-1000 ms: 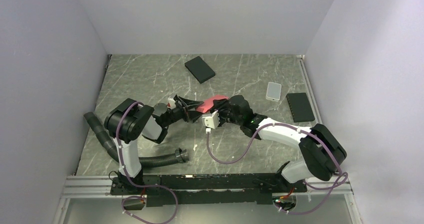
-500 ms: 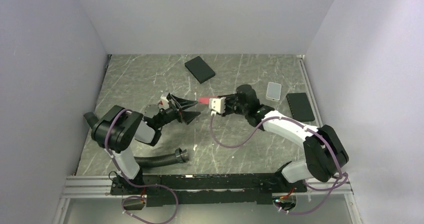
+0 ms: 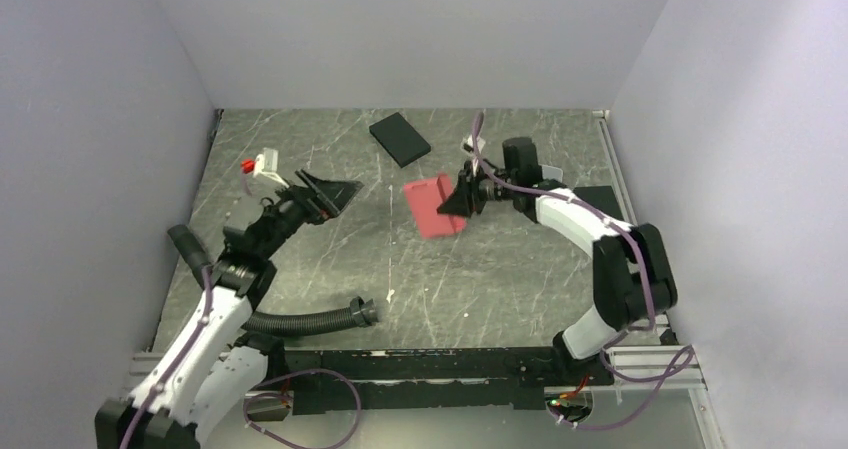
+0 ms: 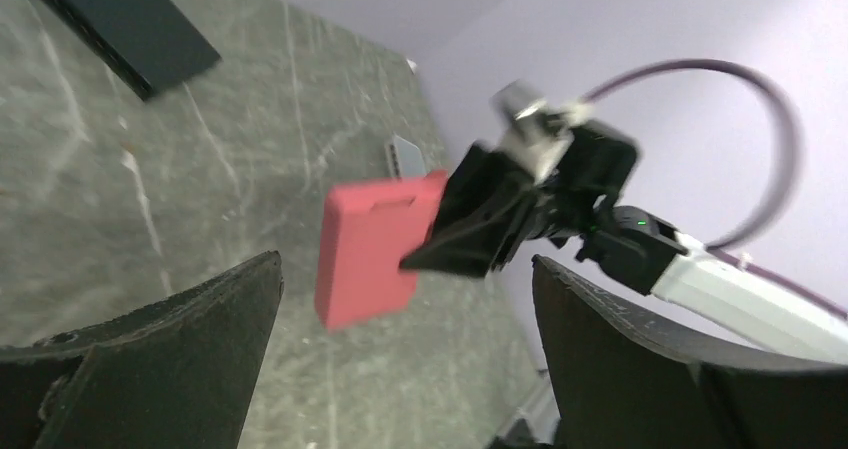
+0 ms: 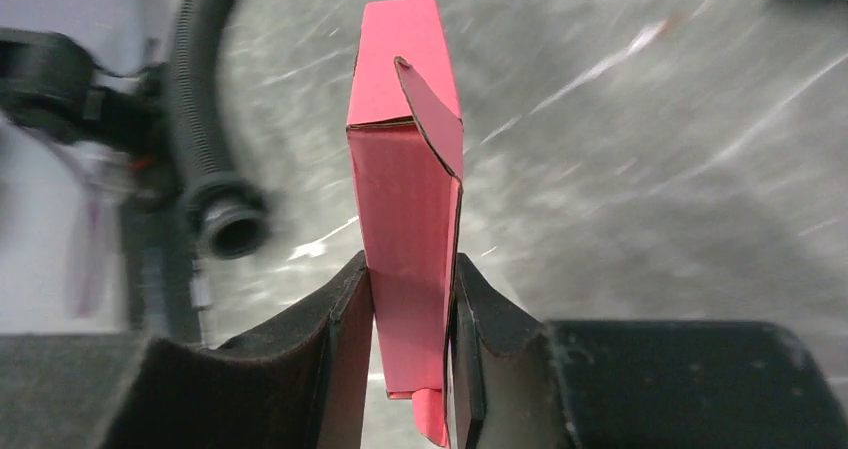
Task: Fold the paper box
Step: Close the paper box at the center of the board.
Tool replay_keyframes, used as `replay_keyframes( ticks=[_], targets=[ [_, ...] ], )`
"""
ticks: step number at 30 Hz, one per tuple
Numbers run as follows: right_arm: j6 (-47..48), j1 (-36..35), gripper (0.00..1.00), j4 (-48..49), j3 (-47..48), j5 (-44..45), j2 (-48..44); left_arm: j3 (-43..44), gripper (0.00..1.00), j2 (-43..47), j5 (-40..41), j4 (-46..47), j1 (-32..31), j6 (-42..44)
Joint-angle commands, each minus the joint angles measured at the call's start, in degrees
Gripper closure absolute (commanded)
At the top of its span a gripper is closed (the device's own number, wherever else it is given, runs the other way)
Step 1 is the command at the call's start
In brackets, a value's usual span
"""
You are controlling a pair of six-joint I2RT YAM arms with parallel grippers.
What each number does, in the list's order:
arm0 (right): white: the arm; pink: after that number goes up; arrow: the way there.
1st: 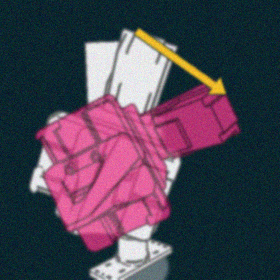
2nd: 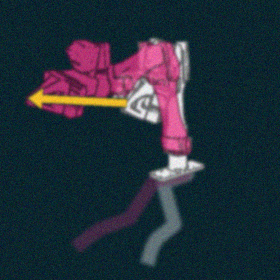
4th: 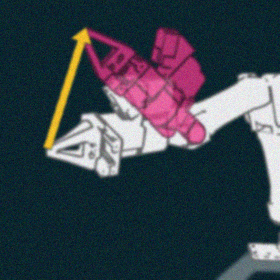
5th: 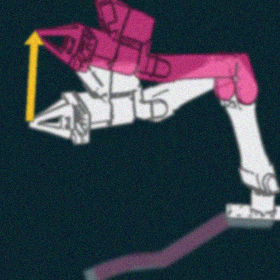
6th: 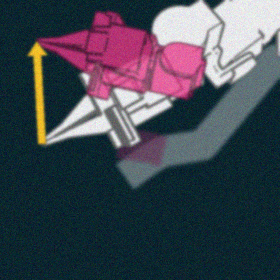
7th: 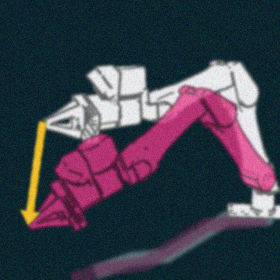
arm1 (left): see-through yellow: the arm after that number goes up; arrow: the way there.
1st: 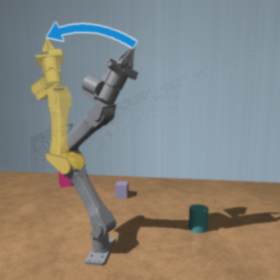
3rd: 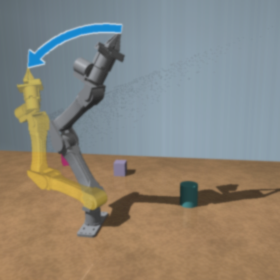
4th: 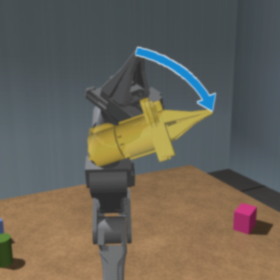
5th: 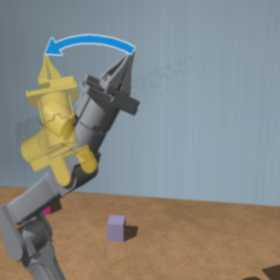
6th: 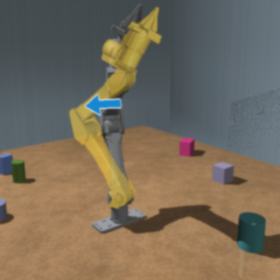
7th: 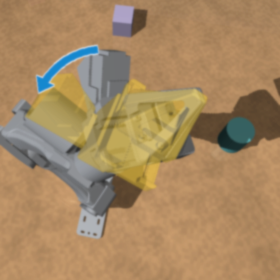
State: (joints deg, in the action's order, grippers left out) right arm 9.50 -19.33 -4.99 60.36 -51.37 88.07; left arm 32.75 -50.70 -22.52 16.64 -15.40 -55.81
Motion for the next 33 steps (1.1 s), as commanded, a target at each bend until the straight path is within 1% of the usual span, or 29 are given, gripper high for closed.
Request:
replay_keyframes(
  ticks=[1, 3, 4, 5, 8, 10, 11, 13, 14, 16, 18, 20, 21, 22, 26, 28, 30, 33],
  targets=[
    [-33.67, -0.09, 0.74, 16.09, -9.66, -11.83, 5.02, -1.80, 0.00, 6.48, 6.13, -14.35, 0.02, 15.23],
    [-43.81, -0.09, 0.73, 23.92, -12.76, -10.88, 7.29, -2.31, 0.00, 5.23, 3.21, -14.06, 0.02, 14.93],
    [-47.72, -0.07, 0.72, 27.88, -14.55, -10.01, 8.62, -2.48, 0.00, 3.91, 1.65, -13.77, 0.02, 14.69],
    [-50.49, -0.09, 0.72, 29.87, -16.18, -8.82, 10.08, -2.69, 0.01, 2.54, 0.29, -13.09, 0.02, 14.31],
    [-56.31, -0.17, 0.72, 33.39, -18.33, -6.01, 14.28, -3.02, 0.01, -1.58, -3.45, -10.48, 0.02, 13.56],
    [-58.81, -0.37, 0.71, 32.46, -18.67, -3.69, 16.00, -2.89, 0.02, -3.79, -4.18, -9.70, 0.02, 12.47],
    [-58.56, -0.66, 0.69, 31.25, -18.28, -2.71, 16.40, -2.64, 0.02, -5.05, -4.53, -9.63, -0.03, 12.55],
    [-57.88, -1.66, 0.55, 28.00, -17.69, -0.43, 16.78, -2.05, 0.03, -7.70, -4.74, -9.99, -0.12, 12.38],
    [-56.49, -2.13, 0.48, 26.88, -17.29, -0.09, 16.87, -1.60, 0.04, -9.24, -4.88, -10.34, -0.15, 12.42],
    [-52.33, -2.47, 0.30, 21.76, -15.37, 0.72, 17.03, -0.59, 0.07, -13.02, -5.08, -11.33, -0.47, 12.78],
    [-45.49, -1.86, 0.21, 15.33, -13.11, 2.34, 16.60, 1.34, 0.10, -16.08, -4.97, -13.08, -1.19, 13.27],
    [-41.22, -0.40, 0.12, 11.26, -12.28, 4.37, 15.25, 3.76, 0.10, -19.04, -4.45, -15.84, -2.53, 14.95],
    [-38.29, 0.36, 0.06, 8.83, -11.83, 5.66, 14.47, 5.07, 0.10, -20.29, -3.55, -17.35, -3.51, 15.83],
    [-35.82, 1.34, 0.01, 6.40, -11.30, 6.63, 13.50, 6.42, 0.10, -21.46, -1.68, -19.92, -4.86, 17.11],
    [-23.98, 5.02, 0.00, -3.27, -9.62, 9.66, 8.60, 11.27, 0.10, -25.40, 3.73, -24.24, -10.40, 20.88],
    [-17.85, 5.61, 0.00, -5.98, -10.42, 10.13, 5.05, 12.73, 0.10, -27.09, 5.68, -24.77, -12.31, 22.05],
    [-12.57, 5.73, 0.00, -6.03, -12.00, 10.45, 0.55, 14.11, 0.12, -29.01, 7.71, -25.60, -13.82, 23.27],
    [-1.66, 5.52, 0.00, -7.43, -11.58, 10.30, -6.05, 16.36, 0.13, -32.38, 10.87, -27.57, -15.69, 24.72]
  ],
)
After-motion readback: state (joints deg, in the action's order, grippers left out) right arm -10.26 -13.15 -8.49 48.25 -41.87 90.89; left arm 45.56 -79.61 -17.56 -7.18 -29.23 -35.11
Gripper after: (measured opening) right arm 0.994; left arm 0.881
